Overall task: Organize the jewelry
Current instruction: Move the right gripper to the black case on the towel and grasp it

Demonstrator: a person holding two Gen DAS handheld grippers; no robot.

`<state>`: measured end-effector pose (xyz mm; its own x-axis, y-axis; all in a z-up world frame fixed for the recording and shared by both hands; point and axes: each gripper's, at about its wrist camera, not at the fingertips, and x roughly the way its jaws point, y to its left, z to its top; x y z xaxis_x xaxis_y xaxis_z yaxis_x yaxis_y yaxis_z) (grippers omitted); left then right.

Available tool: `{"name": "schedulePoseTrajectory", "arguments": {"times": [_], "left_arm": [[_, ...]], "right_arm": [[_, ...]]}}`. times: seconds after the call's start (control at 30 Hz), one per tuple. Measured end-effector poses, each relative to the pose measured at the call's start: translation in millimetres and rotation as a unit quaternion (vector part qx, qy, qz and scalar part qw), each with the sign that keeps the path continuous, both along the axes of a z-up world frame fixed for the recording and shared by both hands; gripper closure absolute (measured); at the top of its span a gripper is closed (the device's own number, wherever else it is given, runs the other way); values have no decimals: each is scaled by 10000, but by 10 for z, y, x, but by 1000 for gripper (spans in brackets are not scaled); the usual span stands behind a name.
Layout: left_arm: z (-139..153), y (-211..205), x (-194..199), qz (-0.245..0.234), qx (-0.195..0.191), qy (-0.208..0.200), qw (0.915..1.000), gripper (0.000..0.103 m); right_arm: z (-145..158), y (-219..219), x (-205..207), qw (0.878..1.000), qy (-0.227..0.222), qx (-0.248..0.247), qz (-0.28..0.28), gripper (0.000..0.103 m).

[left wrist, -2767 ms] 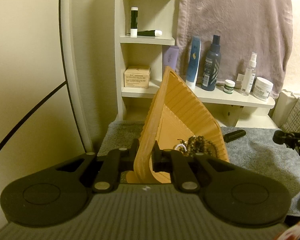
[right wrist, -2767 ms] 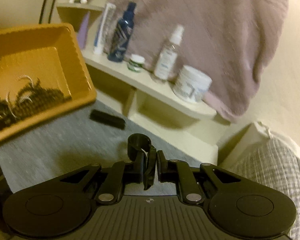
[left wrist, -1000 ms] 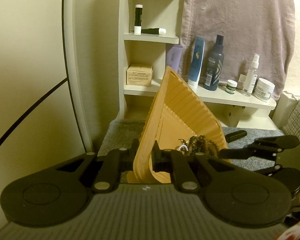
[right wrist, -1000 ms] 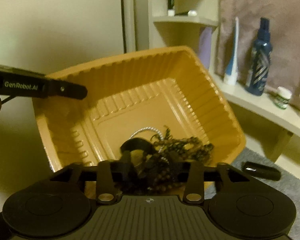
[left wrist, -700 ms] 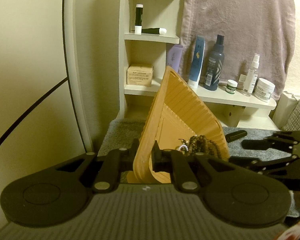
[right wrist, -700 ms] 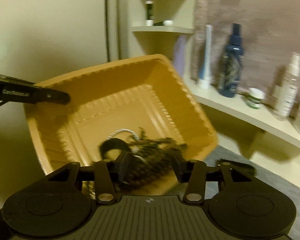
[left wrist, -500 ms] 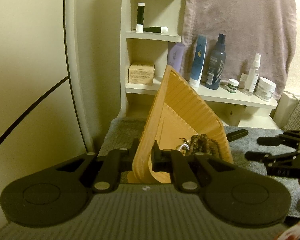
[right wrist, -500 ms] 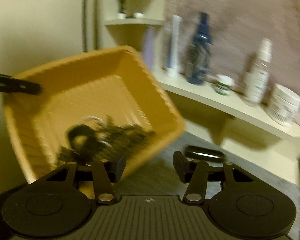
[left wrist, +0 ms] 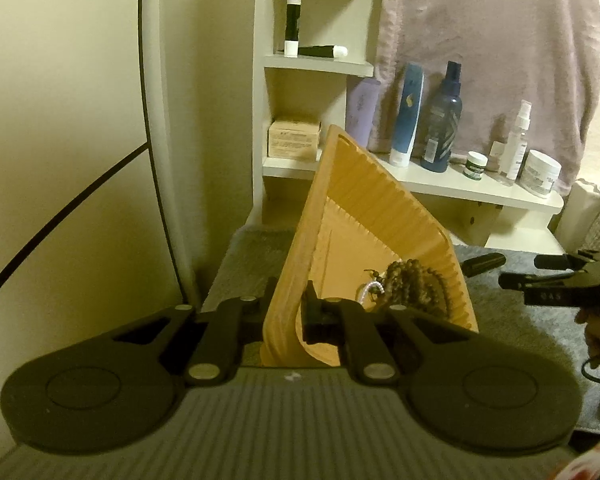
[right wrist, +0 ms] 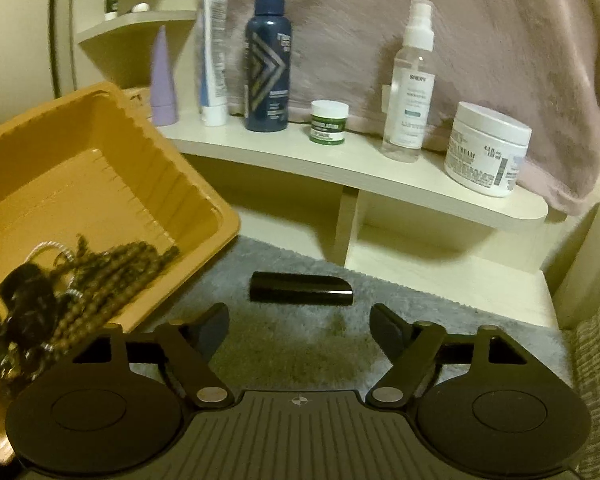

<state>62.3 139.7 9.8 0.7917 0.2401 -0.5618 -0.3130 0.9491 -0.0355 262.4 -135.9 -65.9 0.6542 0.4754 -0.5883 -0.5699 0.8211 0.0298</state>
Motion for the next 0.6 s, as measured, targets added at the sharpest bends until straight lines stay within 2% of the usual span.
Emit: {"name": "schedulePoseTrajectory", "arguments": {"times": [0.17,0.6], "left_arm": [[-11,8,-7,33,5,40,10000,95],[-36,45,13,75,-60,76,9999,95]], "right_arm": [[-59,161,144,9998,109,41,-149,19],[-278,384,436,9987,290,-139,-393,18]]}}
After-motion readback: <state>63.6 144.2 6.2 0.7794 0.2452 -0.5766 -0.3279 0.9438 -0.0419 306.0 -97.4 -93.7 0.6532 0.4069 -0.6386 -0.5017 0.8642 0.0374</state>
